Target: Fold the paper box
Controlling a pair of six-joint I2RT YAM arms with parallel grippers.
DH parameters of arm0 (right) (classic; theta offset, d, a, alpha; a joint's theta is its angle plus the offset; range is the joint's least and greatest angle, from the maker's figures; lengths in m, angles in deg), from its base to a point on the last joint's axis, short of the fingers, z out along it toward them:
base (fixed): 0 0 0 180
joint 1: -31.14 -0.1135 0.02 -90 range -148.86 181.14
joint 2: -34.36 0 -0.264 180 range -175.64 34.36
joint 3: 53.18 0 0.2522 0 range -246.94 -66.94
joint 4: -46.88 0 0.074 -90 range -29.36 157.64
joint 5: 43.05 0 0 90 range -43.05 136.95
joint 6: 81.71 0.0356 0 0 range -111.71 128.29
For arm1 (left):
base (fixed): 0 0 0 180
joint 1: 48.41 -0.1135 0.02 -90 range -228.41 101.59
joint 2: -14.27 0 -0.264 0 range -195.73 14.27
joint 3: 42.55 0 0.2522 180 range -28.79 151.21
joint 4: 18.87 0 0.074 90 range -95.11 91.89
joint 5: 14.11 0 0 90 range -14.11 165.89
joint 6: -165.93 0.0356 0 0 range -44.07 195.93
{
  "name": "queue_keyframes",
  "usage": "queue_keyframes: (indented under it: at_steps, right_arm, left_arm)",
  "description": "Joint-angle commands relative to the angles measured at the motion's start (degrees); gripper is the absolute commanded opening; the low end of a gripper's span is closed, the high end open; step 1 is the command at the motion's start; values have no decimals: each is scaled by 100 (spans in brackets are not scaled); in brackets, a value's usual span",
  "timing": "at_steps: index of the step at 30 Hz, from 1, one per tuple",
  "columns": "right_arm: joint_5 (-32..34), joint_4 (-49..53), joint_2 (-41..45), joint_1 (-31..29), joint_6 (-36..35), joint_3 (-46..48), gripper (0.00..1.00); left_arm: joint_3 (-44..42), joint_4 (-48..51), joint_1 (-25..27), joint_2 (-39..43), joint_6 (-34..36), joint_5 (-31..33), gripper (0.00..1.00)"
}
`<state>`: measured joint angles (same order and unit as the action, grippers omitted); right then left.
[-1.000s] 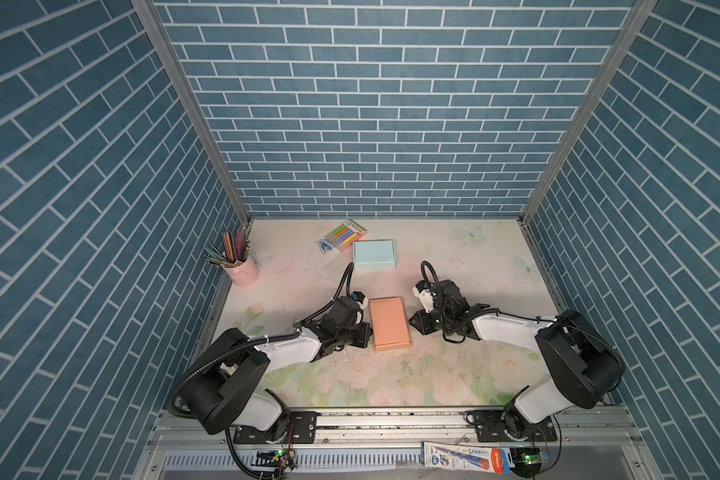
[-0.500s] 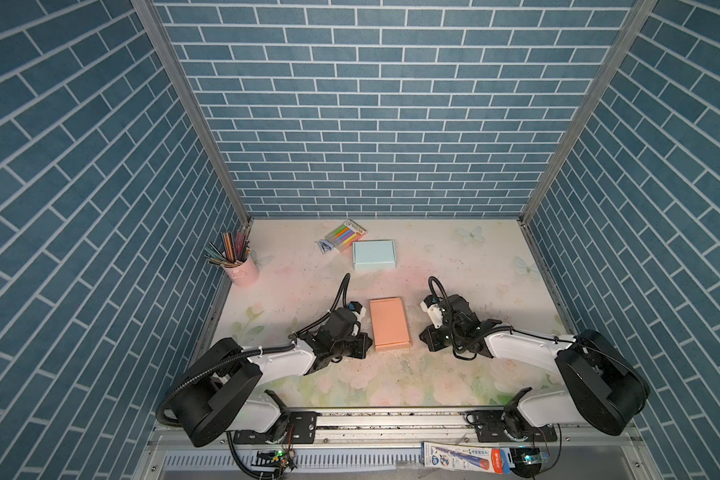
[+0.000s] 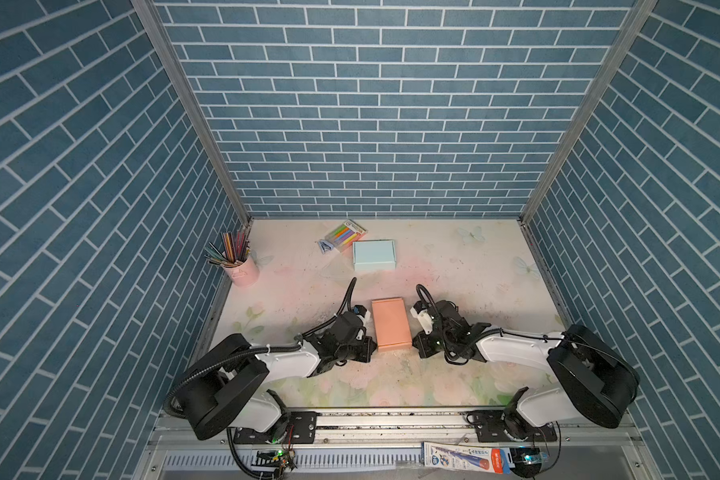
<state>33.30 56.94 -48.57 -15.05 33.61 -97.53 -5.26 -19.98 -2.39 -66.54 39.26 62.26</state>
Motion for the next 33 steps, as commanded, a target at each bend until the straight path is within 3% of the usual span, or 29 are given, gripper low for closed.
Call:
queue_keyframes:
  at_steps: [1,13,20,23,28,33]
  right_arm:
    - [-182,-339,76,-159,192,-65,3]
    - [-523,-940,206,-310,463,225,4]
    - [-376,-729,439,-306,469,480,4]
    - [-348,-698,515,-297,539,595,4]
    - [-252,-473,367,-131,486,554,6]
    - [-429,-651,349,397,372,586,6]
  left_arm:
    - [53,-326,104,-12,-99,-108,16]
    - [127,-543,281,-211,-218,-129,16]
    - [-92,-331,269,79,-221,3,16]
    - [-277,-353,17,180,-88,-32,16]
    - [-275,-114,-825,235,359,-273,16]
    - [290,310,-1262,69,890,-265,16]
